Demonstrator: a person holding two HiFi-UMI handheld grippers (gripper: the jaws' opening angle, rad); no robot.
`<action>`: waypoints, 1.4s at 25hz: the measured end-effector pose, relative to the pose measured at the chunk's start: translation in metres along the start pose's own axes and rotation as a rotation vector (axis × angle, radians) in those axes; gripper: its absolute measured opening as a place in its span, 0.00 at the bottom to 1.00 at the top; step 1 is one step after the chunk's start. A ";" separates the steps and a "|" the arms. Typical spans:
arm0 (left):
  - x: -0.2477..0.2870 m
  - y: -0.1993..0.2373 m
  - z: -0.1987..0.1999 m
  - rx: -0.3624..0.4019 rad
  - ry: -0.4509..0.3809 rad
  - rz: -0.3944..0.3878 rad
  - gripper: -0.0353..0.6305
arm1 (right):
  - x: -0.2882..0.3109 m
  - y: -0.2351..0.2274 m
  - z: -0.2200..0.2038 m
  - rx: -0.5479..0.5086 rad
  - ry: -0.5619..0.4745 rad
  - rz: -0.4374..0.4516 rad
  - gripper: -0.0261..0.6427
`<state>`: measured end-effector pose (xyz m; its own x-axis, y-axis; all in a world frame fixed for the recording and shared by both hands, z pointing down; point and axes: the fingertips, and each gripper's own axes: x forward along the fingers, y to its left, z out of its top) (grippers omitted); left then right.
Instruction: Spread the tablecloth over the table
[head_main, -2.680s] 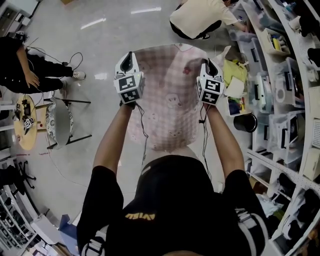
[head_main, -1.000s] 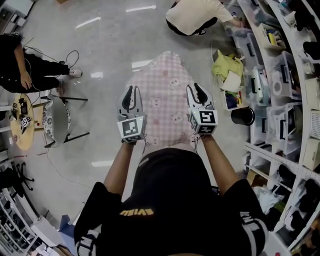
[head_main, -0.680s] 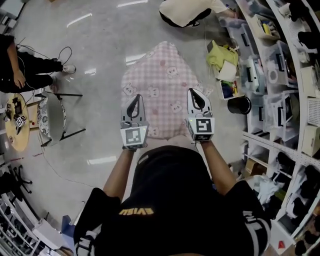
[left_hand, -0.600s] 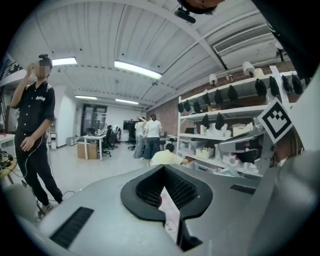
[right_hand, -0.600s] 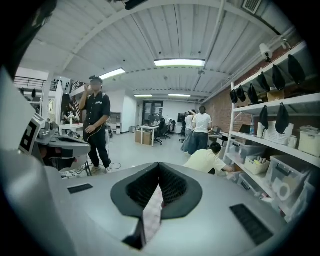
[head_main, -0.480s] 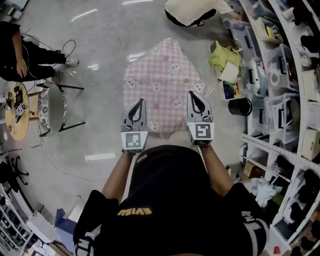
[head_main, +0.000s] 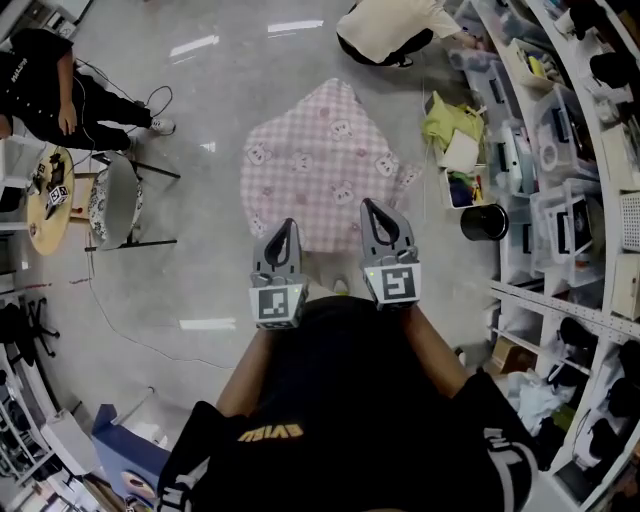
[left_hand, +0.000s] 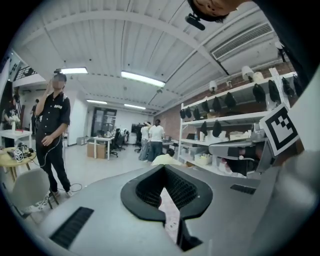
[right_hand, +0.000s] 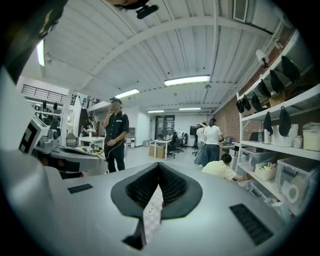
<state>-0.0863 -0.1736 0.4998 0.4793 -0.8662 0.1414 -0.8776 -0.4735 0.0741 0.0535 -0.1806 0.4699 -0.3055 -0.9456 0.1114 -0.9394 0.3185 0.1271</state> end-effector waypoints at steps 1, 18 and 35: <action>-0.006 -0.012 0.001 -0.002 -0.006 0.001 0.08 | -0.012 -0.004 0.001 0.009 -0.012 -0.006 0.04; -0.067 -0.061 0.028 0.208 -0.114 -0.035 0.08 | -0.120 0.021 -0.011 0.061 -0.024 0.044 0.04; -0.076 -0.073 0.026 0.171 -0.109 -0.005 0.08 | -0.141 0.005 -0.012 0.064 -0.004 0.014 0.04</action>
<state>-0.0588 -0.0771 0.4577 0.4890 -0.8717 0.0335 -0.8666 -0.4898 -0.0954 0.0941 -0.0453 0.4670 -0.3187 -0.9415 0.1092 -0.9431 0.3265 0.0625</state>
